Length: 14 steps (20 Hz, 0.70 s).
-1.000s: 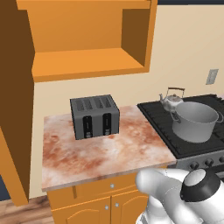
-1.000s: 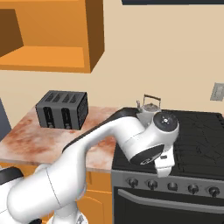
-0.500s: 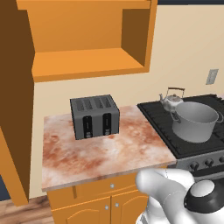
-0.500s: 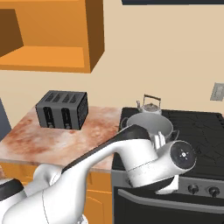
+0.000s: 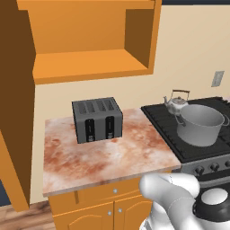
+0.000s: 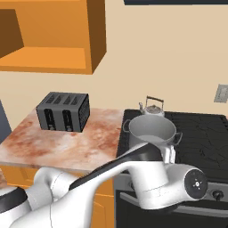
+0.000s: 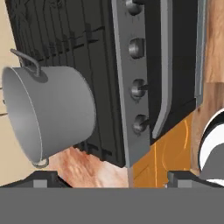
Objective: Pick the kettle from the cabinet and place it on a stove burner. Then pick the pot from the counter and place it on another stove burner. Finally, turn both burners on.
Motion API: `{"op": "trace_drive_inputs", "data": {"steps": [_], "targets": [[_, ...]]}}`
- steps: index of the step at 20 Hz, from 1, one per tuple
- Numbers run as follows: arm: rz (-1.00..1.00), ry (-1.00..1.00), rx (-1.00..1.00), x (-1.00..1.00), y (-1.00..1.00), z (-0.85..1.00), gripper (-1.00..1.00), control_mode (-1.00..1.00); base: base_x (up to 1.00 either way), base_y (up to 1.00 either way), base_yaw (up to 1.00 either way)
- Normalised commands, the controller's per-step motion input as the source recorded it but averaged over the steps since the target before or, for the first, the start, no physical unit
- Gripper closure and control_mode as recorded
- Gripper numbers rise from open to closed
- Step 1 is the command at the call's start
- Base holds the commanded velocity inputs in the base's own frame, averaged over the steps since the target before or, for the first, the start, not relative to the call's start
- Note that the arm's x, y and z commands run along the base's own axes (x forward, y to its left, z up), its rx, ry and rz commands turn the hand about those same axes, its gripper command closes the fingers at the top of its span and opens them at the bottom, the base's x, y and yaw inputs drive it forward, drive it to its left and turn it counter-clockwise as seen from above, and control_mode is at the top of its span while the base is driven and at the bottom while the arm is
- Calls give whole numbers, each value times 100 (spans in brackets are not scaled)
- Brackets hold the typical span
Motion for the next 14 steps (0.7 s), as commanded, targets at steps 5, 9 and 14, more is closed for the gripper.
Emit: {"op": "trace_drive_inputs", "data": {"steps": [5, 9, 14], "targets": [[-12, -2, 20, -4, 1, -23, -100, -100, 0, 0, 0], [-5, 0, 18, -30, 0, -7, -100, -100, 0, 0, 0], [0, 0, 19, -35, 1, -15, -100, -100, 0, 0, 0]]}}
